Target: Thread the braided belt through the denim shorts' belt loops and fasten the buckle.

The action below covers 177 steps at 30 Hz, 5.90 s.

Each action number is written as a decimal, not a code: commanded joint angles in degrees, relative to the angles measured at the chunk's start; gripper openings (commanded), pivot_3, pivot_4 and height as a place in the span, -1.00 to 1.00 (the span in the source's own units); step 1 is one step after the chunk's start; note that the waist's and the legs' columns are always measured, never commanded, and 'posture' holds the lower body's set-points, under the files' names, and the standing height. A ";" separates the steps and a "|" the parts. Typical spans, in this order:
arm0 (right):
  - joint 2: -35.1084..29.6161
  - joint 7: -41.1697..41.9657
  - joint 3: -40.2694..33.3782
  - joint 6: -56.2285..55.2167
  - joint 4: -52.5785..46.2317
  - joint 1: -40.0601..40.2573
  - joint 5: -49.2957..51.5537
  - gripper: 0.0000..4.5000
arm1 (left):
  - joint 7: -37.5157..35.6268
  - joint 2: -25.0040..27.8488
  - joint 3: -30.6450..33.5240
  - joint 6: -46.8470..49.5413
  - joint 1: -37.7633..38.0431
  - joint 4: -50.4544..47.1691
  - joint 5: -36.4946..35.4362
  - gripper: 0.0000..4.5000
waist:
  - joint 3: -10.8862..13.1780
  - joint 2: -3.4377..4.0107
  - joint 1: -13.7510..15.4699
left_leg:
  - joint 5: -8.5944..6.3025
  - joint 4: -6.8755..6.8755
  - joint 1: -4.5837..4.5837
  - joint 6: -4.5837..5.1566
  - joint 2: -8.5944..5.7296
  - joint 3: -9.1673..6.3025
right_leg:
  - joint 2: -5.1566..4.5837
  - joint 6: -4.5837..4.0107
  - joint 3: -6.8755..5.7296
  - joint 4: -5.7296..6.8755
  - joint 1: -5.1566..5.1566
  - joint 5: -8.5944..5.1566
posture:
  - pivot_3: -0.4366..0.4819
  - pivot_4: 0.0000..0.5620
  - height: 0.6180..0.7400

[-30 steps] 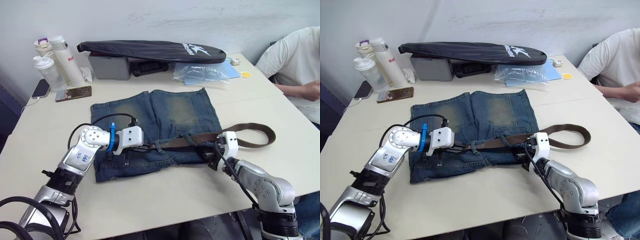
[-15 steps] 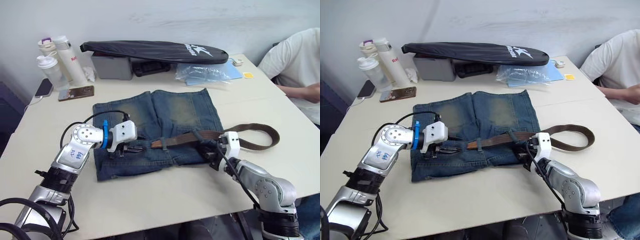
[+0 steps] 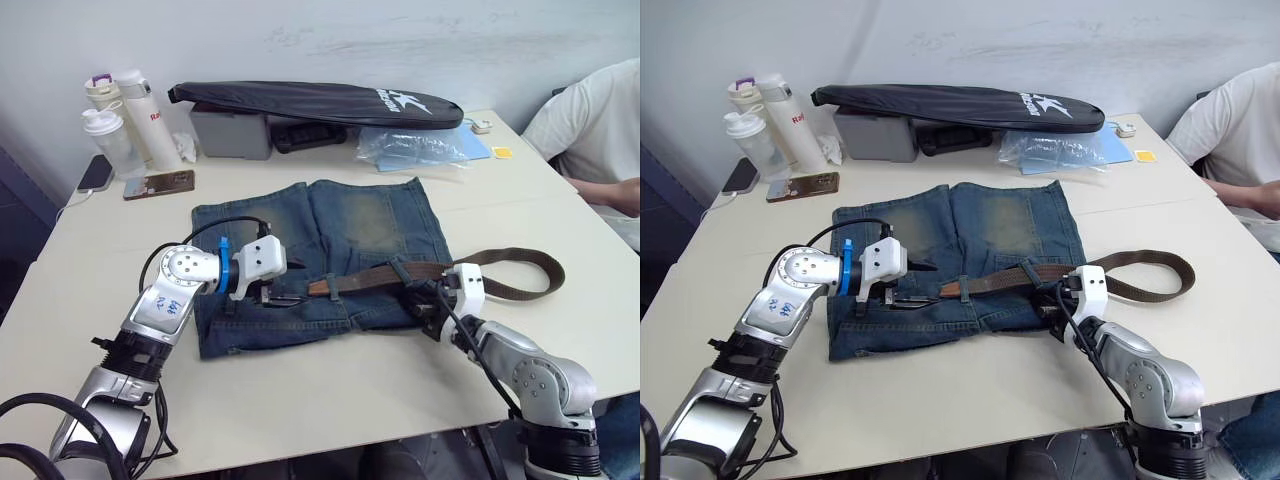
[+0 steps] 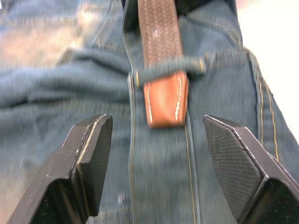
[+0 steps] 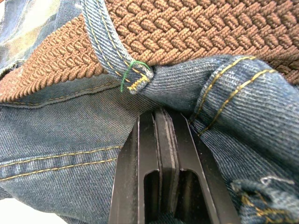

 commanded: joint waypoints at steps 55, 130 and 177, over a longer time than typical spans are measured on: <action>0.53 -0.92 1.90 1.21 5.77 -0.30 -3.05 -1.00 | -3.55 16.37 5.81 -4.61 5.83 -1.21 4.24 -0.96 | -0.03 -0.06 -0.47 | -0.01 -0.06 0.17 0.01 0.08 -0.02 | 0.07 -0.03 0.04 0.01 -0.05 -0.02 | -0.05 -0.47 -0.93; -16.01 6.33 17.52 -16.34 17.31 -22.87 -28.10 -1.00 | 9.50 3.00 3.43 20.53 13.13 -19.34 -8.81 0.97 | 0.63 0.33 1.10 | 0.07 0.00 0.15 -0.46 -0.14 0.35 | -0.48 -0.14 -0.45 -0.41 -0.12 0.26 | -0.05 -0.47 -0.93; -38.09 31.37 12.84 -17.07 5.89 -4.61 -27.15 -0.99 | -3.01 9.79 5.52 17.47 2.52 -13.38 -11.00 1.00 | 0.61 0.29 1.41 | 0.66 -0.04 -0.32 -0.99 0.10 1.25 | -0.94 -0.07 -1.62 -0.51 0.05 0.29 | -0.05 -0.47 -0.93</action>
